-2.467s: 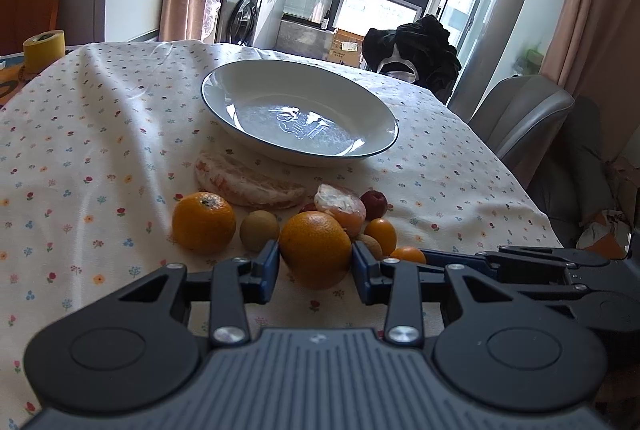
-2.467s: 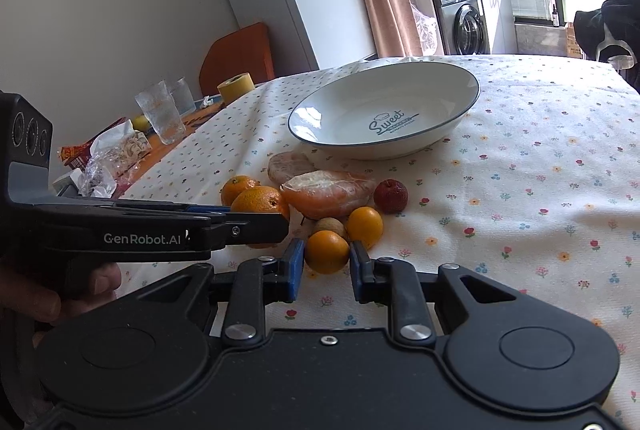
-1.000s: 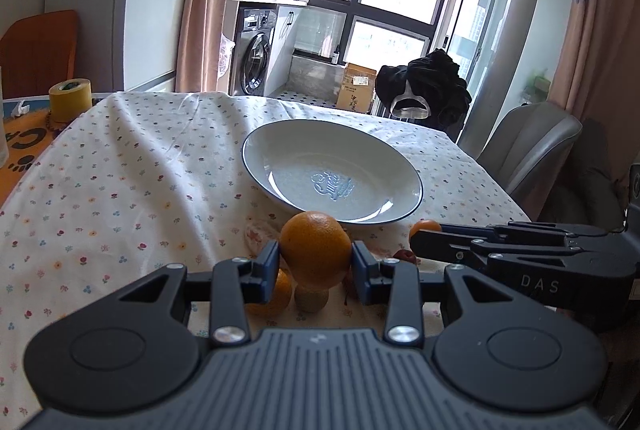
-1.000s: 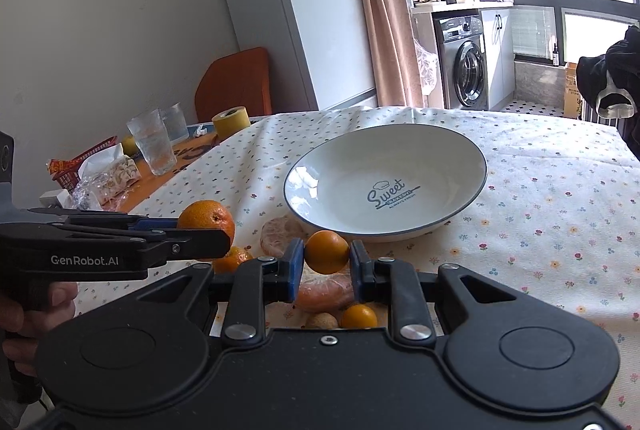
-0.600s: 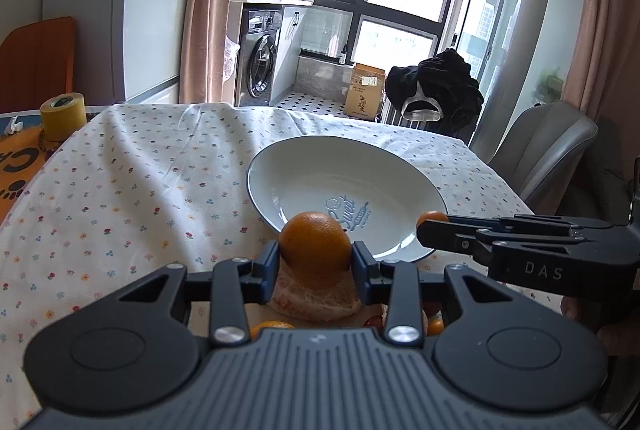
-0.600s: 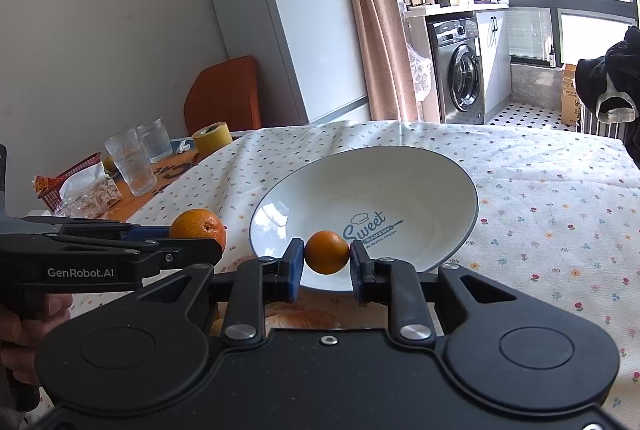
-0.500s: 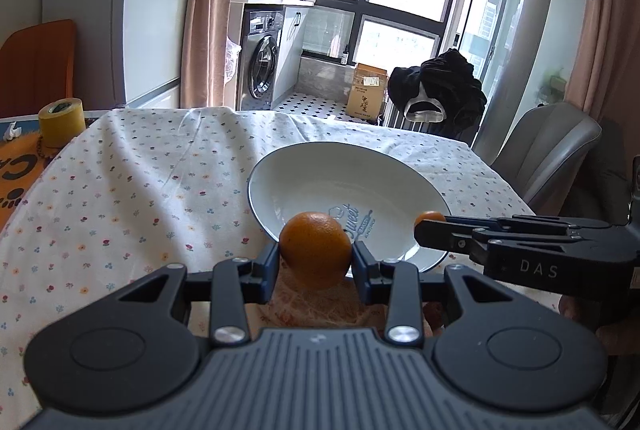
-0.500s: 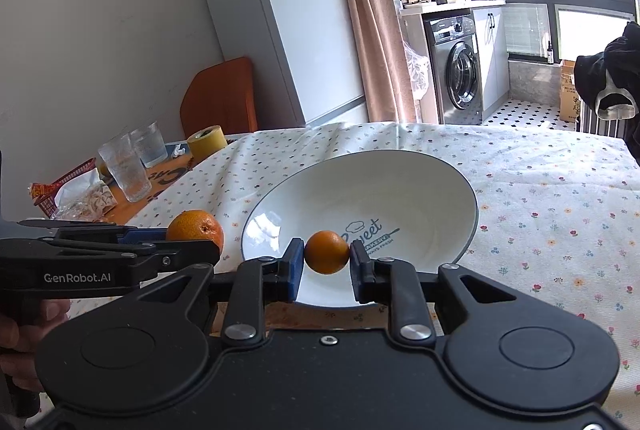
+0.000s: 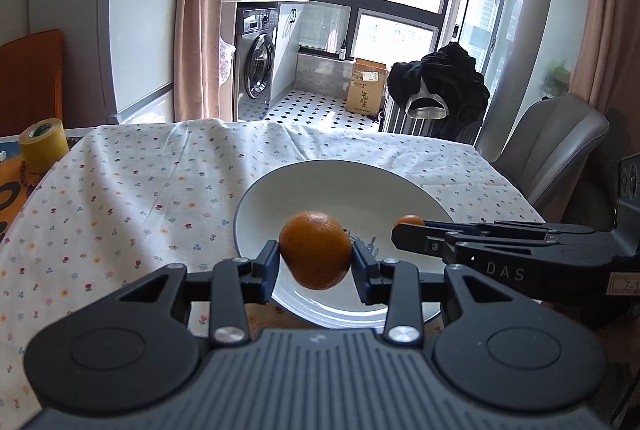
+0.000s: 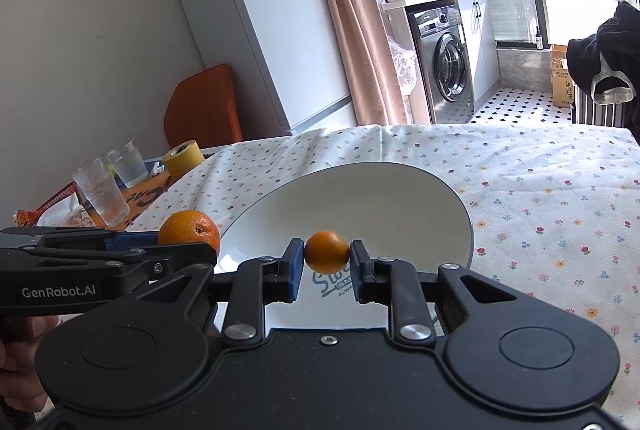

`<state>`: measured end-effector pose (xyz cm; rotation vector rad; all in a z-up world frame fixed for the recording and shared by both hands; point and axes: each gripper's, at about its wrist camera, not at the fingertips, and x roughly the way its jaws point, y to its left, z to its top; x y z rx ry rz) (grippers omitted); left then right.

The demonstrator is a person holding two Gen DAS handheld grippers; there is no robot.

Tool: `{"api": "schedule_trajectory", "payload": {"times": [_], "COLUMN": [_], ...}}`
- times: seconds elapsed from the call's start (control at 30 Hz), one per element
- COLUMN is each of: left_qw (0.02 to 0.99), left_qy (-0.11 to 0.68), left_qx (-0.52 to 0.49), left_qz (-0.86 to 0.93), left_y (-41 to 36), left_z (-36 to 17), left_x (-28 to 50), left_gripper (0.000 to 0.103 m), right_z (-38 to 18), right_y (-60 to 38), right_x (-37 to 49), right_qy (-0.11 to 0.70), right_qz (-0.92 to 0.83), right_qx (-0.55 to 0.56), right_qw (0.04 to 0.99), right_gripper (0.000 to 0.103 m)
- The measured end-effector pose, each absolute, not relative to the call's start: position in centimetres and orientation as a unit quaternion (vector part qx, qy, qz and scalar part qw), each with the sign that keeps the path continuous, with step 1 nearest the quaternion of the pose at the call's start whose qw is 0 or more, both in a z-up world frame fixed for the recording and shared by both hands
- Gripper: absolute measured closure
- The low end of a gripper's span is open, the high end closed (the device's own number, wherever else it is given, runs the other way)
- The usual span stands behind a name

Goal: Organize fruits
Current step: 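Carry the large orange with the left tool while the right tool carries the tangerine into the bowl, then open the left tool over the bowl while the right tool releases its tangerine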

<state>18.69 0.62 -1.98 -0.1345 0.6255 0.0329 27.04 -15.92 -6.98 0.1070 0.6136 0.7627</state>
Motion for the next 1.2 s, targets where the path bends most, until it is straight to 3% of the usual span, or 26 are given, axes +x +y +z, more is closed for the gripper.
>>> {"api": "schedule_trajectory", "payload": {"times": [0.83,1.1,1.2], "left_qw": [0.926,0.93,0.935], "left_qy": [0.375,0.364,0.349], "left_qx": [-0.038,-0.043,-0.049], "left_qz": [0.013,0.026,0.031], "left_y": [-0.7,-0.5,-0.1], "left_z": [-6.2,-5.0,-4.1], "left_x": [24.1,23.1,22.1], "left_gripper": [0.066,0.062,0.055], "right_z": [-8.7,-8.6,-8.2], "right_y": [-15.1,-15.0,-15.1], "right_x": [26.6,26.3,26.2], "right_qy": [0.305,0.296,0.284], "right_qz": [0.361,0.36,0.363], "right_qx": [-0.016,-0.025,-0.023], "right_qw": [0.881,0.885,0.887], "right_gripper": [0.077,0.075,0.068]}}
